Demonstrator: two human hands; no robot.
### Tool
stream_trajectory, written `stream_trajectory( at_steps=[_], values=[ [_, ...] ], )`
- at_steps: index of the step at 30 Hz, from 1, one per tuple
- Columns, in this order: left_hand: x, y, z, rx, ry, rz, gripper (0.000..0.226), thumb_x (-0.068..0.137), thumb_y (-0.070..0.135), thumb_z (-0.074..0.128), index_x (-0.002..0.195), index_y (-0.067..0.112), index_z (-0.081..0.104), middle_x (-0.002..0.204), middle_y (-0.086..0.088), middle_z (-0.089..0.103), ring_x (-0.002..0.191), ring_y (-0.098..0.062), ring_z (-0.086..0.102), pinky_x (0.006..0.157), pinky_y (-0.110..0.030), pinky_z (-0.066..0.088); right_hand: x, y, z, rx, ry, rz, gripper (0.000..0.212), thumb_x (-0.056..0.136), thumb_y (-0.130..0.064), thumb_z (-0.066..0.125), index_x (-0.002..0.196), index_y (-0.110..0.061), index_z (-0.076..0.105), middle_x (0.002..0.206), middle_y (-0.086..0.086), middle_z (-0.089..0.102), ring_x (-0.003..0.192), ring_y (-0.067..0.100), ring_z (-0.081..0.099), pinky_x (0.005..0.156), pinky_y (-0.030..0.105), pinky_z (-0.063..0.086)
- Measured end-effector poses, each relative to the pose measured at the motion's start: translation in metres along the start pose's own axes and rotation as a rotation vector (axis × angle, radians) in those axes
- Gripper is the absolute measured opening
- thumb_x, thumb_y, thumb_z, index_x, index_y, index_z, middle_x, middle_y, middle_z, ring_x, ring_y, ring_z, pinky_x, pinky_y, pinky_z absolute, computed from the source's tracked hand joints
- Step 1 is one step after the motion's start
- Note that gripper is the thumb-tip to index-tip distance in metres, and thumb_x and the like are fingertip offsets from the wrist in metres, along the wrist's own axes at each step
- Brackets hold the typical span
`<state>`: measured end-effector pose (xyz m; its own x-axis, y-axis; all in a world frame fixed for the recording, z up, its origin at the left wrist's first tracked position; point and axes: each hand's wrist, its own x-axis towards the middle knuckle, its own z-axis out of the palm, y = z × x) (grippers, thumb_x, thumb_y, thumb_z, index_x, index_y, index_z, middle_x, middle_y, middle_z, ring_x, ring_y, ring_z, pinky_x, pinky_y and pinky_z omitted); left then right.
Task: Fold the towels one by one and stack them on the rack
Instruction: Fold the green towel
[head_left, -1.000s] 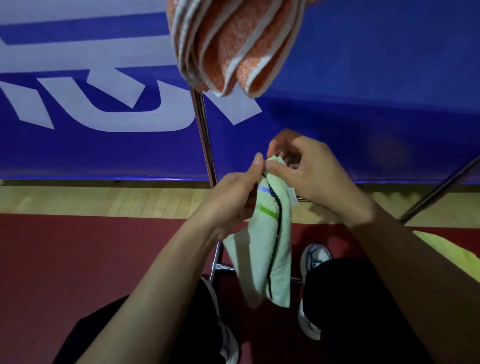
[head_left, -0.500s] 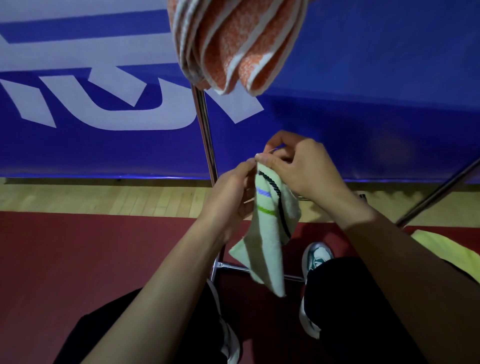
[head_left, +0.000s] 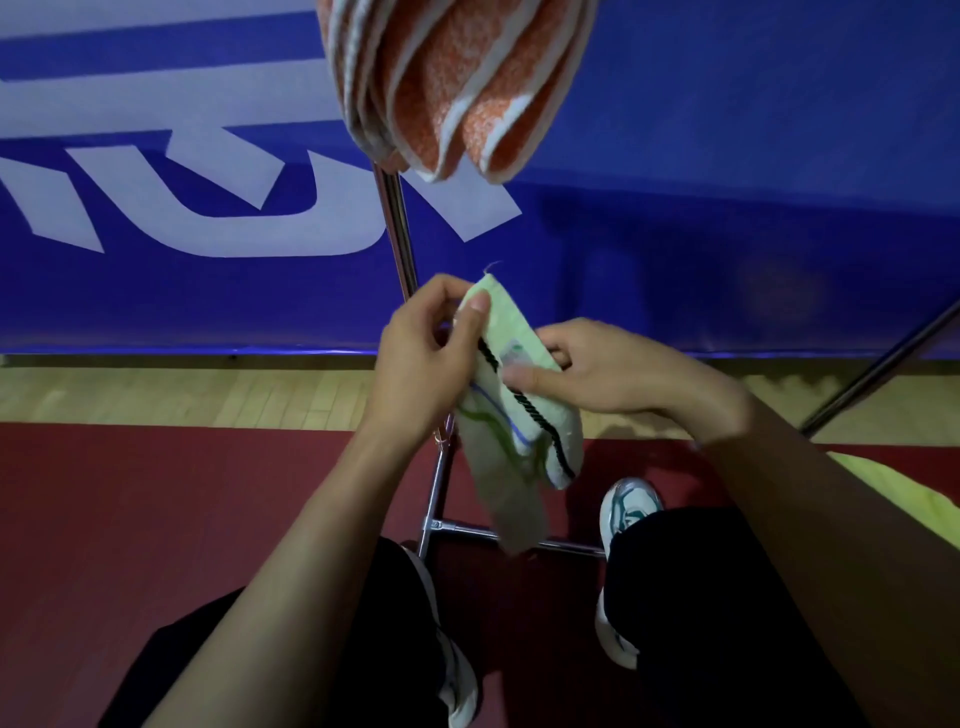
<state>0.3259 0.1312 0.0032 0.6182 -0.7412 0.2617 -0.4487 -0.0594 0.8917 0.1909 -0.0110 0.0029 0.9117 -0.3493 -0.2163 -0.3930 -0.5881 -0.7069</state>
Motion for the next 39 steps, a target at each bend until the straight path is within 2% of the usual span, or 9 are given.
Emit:
stream_trajectory(
  at_steps=[5,8,12,17,22,26,33,36,39],
  values=[
    [0.002,-0.006,-0.015,0.118,0.093,0.007,0.022,0.108,0.042,0.051,0.097,0.024,0.059,0.081,-0.004,0.067,0.071,-0.016,0.063,0.061,-0.033,0.048,0.006,0.013,0.006,0.049,-0.164,-0.035,0.028,0.087,-0.045,0.078,0.110,-0.029,0.075,0.105,-0.015,0.078,0.101,0.003,0.073,0.101,0.041,0.055],
    [0.007,-0.013,-0.029,0.123,0.195,-0.047,0.024,0.108,0.040,0.049,0.096,0.021,0.057,0.075,-0.001,0.063,0.061,-0.007,0.054,0.056,-0.024,0.042,0.009,0.021,0.012,-0.088,-0.290,0.009,0.014,0.090,-0.041,0.076,0.101,-0.033,0.074,0.094,-0.018,0.079,0.088,0.003,0.074,0.086,0.033,0.058],
    [0.011,-0.022,-0.049,0.089,0.311,-0.098,0.023,0.108,0.039,0.049,0.093,0.023,0.056,0.074,0.006,0.057,0.060,-0.003,0.048,0.052,-0.016,0.039,0.013,0.019,0.023,-0.090,-0.283,-0.020,0.023,0.093,-0.036,0.071,0.115,-0.031,0.070,0.106,-0.016,0.078,0.099,0.009,0.074,0.091,0.038,0.059],
    [0.021,-0.032,-0.091,-0.144,0.511,-0.302,0.018,0.104,0.040,0.052,0.090,0.031,0.060,0.080,0.007,0.061,0.073,-0.011,0.057,0.064,-0.028,0.045,0.007,0.020,0.019,-0.508,-0.287,0.018,0.027,0.095,-0.047,0.066,0.110,-0.026,0.072,0.099,-0.006,0.073,0.085,0.015,0.063,0.065,0.029,0.043],
    [0.019,-0.045,-0.128,-0.331,0.612,-0.447,0.010,0.103,0.028,0.053,0.097,0.025,0.060,0.079,0.006,0.059,0.066,-0.009,0.057,0.058,-0.025,0.045,0.008,0.032,0.013,-0.304,-0.266,0.052,0.015,0.103,-0.035,0.060,0.096,-0.024,0.067,0.075,-0.012,0.077,0.072,-0.003,0.072,0.079,0.029,0.055],
    [0.014,-0.051,-0.127,-0.201,0.552,-0.413,0.022,0.102,0.034,0.053,0.109,0.016,0.063,0.091,-0.002,0.064,0.080,-0.016,0.061,0.071,-0.034,0.051,0.006,0.029,0.005,-0.308,-0.147,0.065,0.026,0.106,-0.035,0.052,0.083,-0.025,0.058,0.065,-0.008,0.071,0.069,0.006,0.070,0.077,0.032,0.052],
    [0.012,-0.041,-0.109,-0.049,0.398,-0.347,0.029,0.101,0.048,0.057,0.109,0.021,0.062,0.098,-0.002,0.070,0.090,-0.022,0.068,0.085,-0.052,0.059,0.006,0.020,0.005,-0.293,0.219,-0.041,0.026,0.110,-0.038,0.033,0.104,-0.019,0.051,0.075,-0.001,0.052,0.076,0.033,0.054,0.076,0.050,0.045],
    [0.009,-0.040,-0.101,-0.004,0.355,-0.350,0.027,0.098,0.051,0.057,0.103,0.025,0.062,0.105,-0.004,0.071,0.102,-0.030,0.071,0.091,-0.059,0.060,0.003,0.005,0.003,-0.195,0.295,-0.094,0.029,0.107,-0.028,0.038,0.134,-0.036,0.045,0.054,0.000,0.047,0.053,0.020,0.050,0.059,0.043,0.041],
    [0.003,-0.030,-0.088,-0.019,0.294,-0.317,0.029,0.096,0.050,0.059,0.101,0.022,0.063,0.102,-0.008,0.073,0.101,-0.034,0.071,0.084,-0.065,0.060,-0.003,-0.004,-0.002,-0.072,0.288,-0.094,0.028,0.102,-0.019,0.044,0.111,-0.036,0.064,0.046,-0.006,0.043,0.044,0.010,0.042,0.050,0.027,0.033]
  ],
)
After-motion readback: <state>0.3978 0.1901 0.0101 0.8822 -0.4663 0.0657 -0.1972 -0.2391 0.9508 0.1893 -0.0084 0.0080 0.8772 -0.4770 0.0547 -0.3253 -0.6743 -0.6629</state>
